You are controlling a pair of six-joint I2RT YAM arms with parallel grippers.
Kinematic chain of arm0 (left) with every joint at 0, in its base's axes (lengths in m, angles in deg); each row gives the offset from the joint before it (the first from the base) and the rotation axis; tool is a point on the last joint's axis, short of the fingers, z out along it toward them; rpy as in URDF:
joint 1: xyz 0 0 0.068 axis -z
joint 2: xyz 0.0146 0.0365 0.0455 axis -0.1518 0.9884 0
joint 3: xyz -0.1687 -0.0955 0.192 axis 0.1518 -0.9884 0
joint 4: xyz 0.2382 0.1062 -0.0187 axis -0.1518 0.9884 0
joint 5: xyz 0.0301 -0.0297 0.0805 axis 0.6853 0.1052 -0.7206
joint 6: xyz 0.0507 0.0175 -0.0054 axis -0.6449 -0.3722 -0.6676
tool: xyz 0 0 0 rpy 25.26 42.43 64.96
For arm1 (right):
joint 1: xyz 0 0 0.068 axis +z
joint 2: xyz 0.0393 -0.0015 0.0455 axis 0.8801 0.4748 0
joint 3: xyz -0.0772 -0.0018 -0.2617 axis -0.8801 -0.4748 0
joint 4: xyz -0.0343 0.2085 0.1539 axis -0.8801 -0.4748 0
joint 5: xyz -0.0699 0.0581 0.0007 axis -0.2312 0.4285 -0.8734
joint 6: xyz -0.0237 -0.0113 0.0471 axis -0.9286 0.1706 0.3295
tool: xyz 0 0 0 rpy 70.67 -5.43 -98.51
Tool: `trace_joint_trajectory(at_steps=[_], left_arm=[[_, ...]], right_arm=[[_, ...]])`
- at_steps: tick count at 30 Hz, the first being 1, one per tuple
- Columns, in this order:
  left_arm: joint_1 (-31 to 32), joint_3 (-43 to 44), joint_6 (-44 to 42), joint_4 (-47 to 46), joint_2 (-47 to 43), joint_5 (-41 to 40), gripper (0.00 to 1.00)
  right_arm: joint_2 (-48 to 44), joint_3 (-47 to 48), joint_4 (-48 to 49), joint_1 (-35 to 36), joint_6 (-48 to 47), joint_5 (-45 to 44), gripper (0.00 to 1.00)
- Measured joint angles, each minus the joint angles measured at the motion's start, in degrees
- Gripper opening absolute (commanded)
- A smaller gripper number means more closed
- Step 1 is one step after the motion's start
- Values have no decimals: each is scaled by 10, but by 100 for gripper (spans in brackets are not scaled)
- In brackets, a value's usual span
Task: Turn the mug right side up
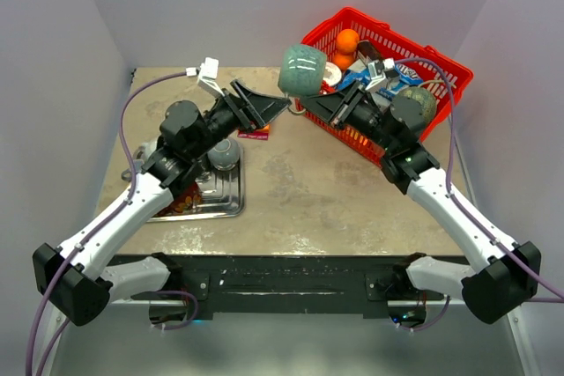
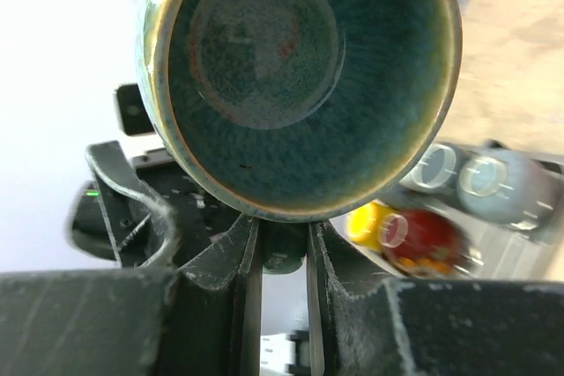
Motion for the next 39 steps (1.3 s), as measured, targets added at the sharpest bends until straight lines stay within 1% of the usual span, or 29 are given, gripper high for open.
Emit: trace_joint_trajectory(at_steps=[2,3,6,12,15,21,29,33,39], left_arm=[[0,9,-25,67,-2,-28,88],[0,14,-38,100,-2,-45,92],[0,25,-80,196,-3,-99,99],[0,27,-154,331,-18,-206,99],[0,29,-179,363,-23,-240,99],[0,37,-209,397,-23,-279,99],[0,38,-223,426,-19,-298,99],[0,39,-228,446,-18,-315,99],[0,39,-230,464,-26,-341,99]], right_arm=[[-6,2,-46,0,-30,-13,0],[-8,5,-72,0,-49,-20,0],[-9,16,-166,0,-113,-49,0],[5,20,-315,15,-193,-113,0],[25,17,-346,43,-214,-149,0],[80,-1,-359,104,-254,-203,0],[221,2,-353,136,-296,-309,0],[291,39,-349,156,-318,-374,0],[337,95,-346,175,-332,-431,0]])
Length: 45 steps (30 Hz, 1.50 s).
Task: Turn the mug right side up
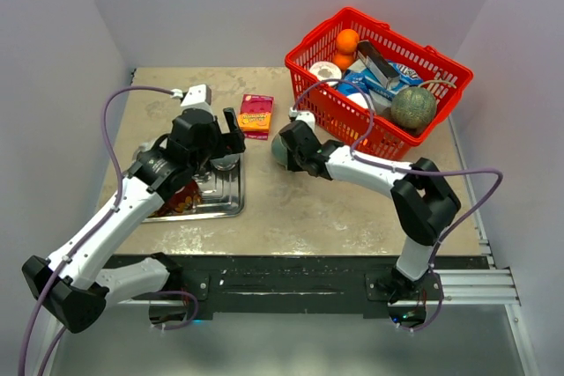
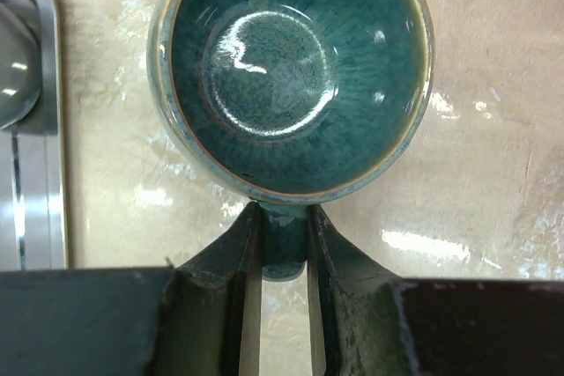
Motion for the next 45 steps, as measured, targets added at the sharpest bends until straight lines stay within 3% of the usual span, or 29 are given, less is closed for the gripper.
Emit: trace_joint_trajectory(at_steps=[14,21,28,34,42,45], left_arm=[[0,1,7,49,-15,-65,99],[0,1,7,57,-31,-100,99],[0,1,3,77,-51,-139,99],[0,1,2,93,-61,-148,99],[0,1,2,93,-91,-147,99],[0,1,3,94,-94,-147,99]], right_arm=[[83,84,-32,61,-15,-109,0],[146,177,-89,67,-12,-141,0],[172,217,-114,68,-14,-156,8],[192,243,-119,68,-18,-163,22],[205,267,-97,68,-19,-155,58],[205,271,-92,68,-13,-150,65]])
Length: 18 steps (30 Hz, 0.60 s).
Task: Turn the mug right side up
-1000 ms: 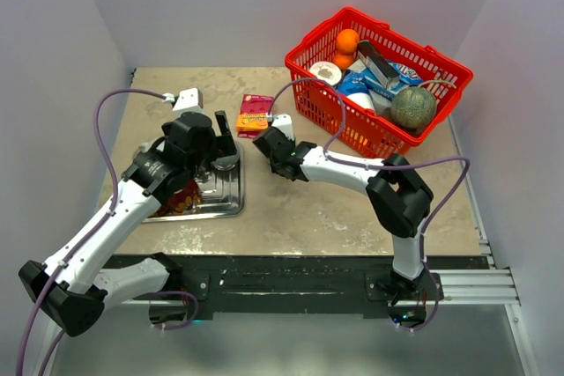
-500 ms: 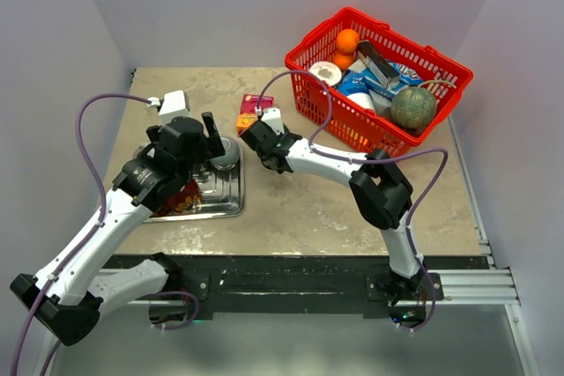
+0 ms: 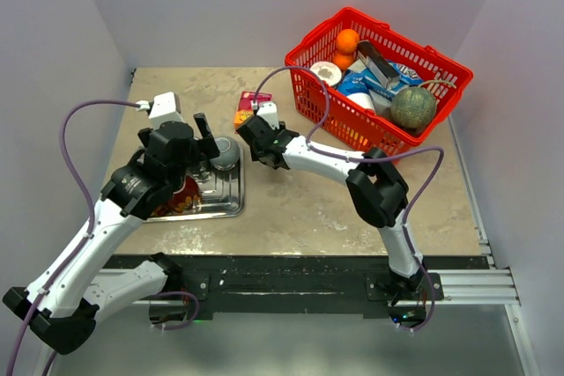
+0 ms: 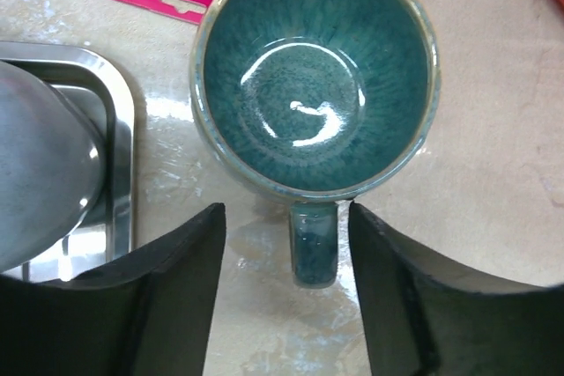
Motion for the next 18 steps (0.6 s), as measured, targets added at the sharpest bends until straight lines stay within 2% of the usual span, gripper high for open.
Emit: trace_joint_trajectory(at_steps=[7,12,18], left_arm=[[0,-5,0,3,1,10,99],[0,-22,2,3,14,38,99],[0,-45,22,7,55,61,99]], right_arm=[[-13,-3,-17,0,22,19,88],[-103,-49,-36,0,26,34,96],[-267,-106,-38,0,23,57,97]])
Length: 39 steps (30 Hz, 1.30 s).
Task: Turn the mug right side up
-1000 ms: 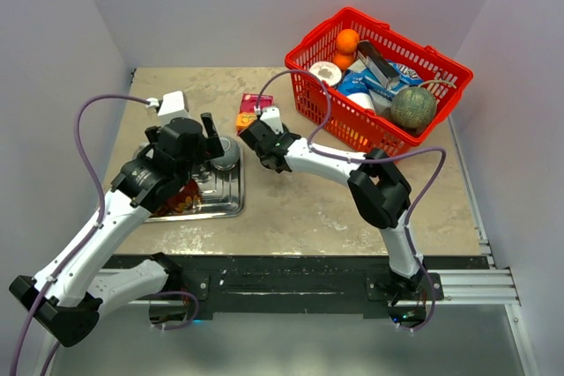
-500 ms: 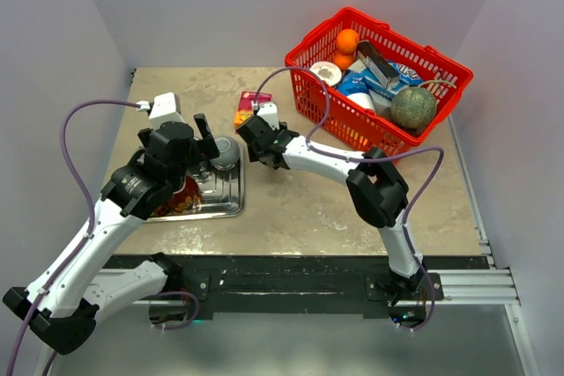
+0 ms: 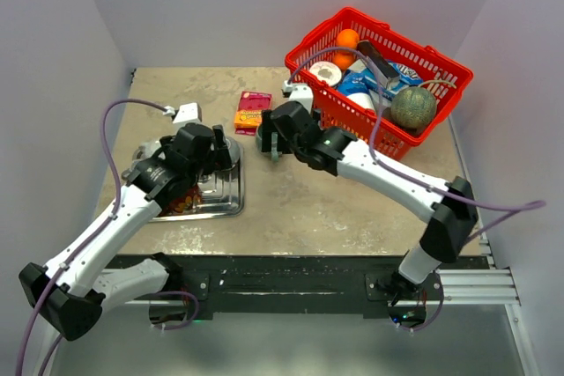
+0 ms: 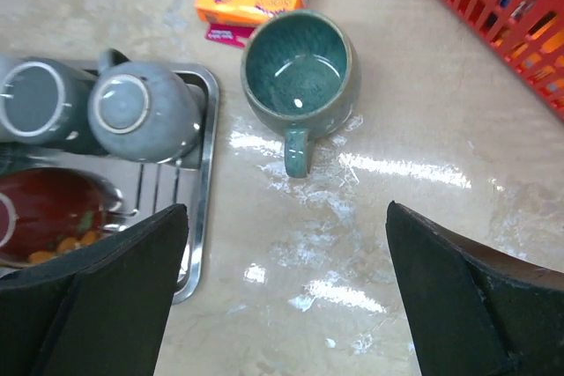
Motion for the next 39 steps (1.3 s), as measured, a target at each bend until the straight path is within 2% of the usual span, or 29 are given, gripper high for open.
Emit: trace_joint_trajectory(at_steps=[6,12,16,24,39], left_arm=[[0,-25,87,49,4,-46,99],[-5,-113,162,73,-28,-78,99],[-36,-146,174,64,-30,-75,99],[-181,-184,79,-19,-70,1,99],[-296,-231,-49,-114,-14,93,99]], right_arm=[[-82,-70,0,-2,0,18,97],[-86,-118,-9,-12,2,43,97],[-86,-122,-10,-19,2,51,97],[-90,-146,-8,-31,2,72,97],[-97,-158,-8,-56,3,89,97]])
